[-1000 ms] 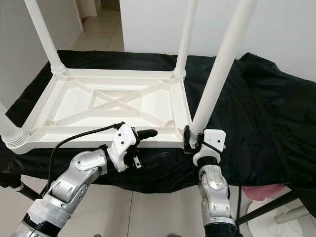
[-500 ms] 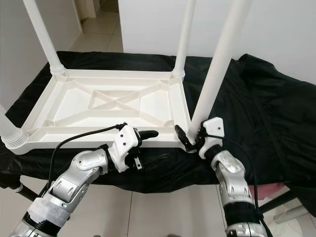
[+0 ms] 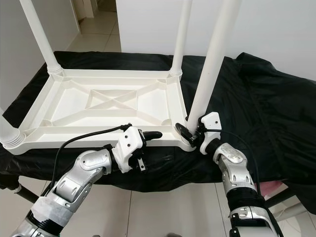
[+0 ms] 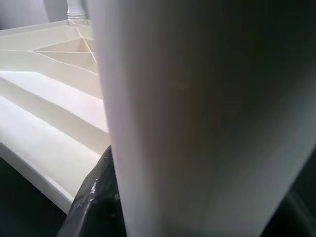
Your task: Building children table
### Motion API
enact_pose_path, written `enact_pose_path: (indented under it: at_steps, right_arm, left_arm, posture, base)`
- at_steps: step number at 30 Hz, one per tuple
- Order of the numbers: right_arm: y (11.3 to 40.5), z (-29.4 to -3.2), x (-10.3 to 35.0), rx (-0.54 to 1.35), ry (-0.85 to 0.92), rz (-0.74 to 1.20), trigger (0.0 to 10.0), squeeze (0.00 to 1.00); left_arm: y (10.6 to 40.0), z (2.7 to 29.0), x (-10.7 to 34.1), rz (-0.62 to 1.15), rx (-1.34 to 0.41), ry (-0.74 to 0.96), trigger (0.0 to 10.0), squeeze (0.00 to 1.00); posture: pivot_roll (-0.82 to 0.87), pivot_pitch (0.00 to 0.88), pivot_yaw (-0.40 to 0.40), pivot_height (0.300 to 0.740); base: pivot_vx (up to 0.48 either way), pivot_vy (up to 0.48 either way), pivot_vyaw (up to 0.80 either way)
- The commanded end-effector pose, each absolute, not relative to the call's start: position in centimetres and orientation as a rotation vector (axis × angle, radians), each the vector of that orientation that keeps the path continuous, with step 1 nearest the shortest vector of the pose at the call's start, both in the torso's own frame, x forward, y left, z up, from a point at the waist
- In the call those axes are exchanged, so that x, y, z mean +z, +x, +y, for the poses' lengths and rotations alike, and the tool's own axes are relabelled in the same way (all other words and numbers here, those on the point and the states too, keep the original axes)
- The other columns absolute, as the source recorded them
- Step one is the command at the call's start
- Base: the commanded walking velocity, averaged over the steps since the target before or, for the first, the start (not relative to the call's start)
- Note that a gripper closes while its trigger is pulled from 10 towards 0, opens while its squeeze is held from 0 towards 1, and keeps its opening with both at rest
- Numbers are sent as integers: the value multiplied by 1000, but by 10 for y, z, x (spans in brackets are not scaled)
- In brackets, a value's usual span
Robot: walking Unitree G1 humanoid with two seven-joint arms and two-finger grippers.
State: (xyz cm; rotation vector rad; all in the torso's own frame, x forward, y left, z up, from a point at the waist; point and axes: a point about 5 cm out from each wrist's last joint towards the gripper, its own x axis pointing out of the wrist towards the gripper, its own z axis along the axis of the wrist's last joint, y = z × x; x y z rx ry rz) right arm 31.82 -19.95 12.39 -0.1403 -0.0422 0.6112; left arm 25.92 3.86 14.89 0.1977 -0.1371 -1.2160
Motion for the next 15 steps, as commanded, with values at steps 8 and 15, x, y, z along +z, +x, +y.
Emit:
enact_pose_path:
  at_steps: [8, 15]
  right_arm:
    - [317, -207, 116, 572, -130, -10, 10000, 0]
    - [316, -201, 118, 362, -77, -19, 10000, 0]
  left_arm:
    - [257, 37, 145, -121, -1236, 208, 10000, 0]
    - [257, 38, 144, -115, -1232, 207, 10000, 0]
  posture:
    - [-85, 0, -8, 740]
    - [-87, 0, -9, 740]
  base:
    - [0, 0, 0]
    - [0, 0, 0]
